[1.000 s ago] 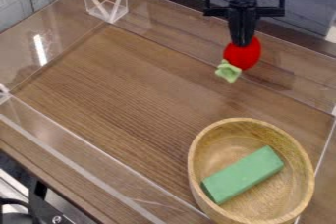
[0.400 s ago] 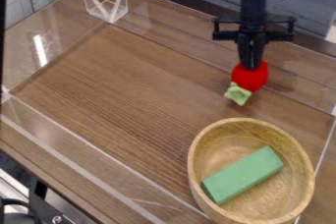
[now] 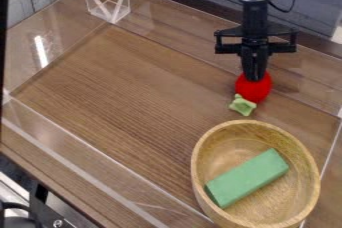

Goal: Move the red object to the right side of the table

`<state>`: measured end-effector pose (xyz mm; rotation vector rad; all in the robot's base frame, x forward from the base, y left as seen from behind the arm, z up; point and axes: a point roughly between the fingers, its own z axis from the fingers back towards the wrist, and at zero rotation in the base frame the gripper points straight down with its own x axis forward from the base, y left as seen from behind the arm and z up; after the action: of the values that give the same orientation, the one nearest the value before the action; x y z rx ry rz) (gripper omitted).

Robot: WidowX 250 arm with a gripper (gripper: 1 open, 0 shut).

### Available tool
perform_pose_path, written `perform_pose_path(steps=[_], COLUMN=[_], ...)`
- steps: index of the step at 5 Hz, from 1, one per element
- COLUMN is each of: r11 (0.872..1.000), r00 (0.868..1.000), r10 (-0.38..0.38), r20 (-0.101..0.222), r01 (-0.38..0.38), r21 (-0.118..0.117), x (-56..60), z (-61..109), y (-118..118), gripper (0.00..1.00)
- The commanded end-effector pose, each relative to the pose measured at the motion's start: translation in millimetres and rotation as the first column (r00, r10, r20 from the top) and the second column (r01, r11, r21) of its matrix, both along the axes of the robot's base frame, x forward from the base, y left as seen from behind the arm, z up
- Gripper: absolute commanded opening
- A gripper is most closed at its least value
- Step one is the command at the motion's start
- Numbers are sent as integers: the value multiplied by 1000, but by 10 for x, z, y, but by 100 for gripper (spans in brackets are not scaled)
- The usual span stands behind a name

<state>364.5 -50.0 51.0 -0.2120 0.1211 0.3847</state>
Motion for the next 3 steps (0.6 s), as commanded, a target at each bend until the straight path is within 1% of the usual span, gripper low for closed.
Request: perform_pose_path(steps=[1, 2, 3], r11=[999, 996, 999], r00=[998, 994, 997], r10=[42, 86, 40], r20=[55, 63, 70], r01=[-42, -86, -39], r21=[-7, -8, -9], x=[61, 59, 57], z=[127, 86, 82], y=[-52, -81, -136], gripper=[0, 0, 0])
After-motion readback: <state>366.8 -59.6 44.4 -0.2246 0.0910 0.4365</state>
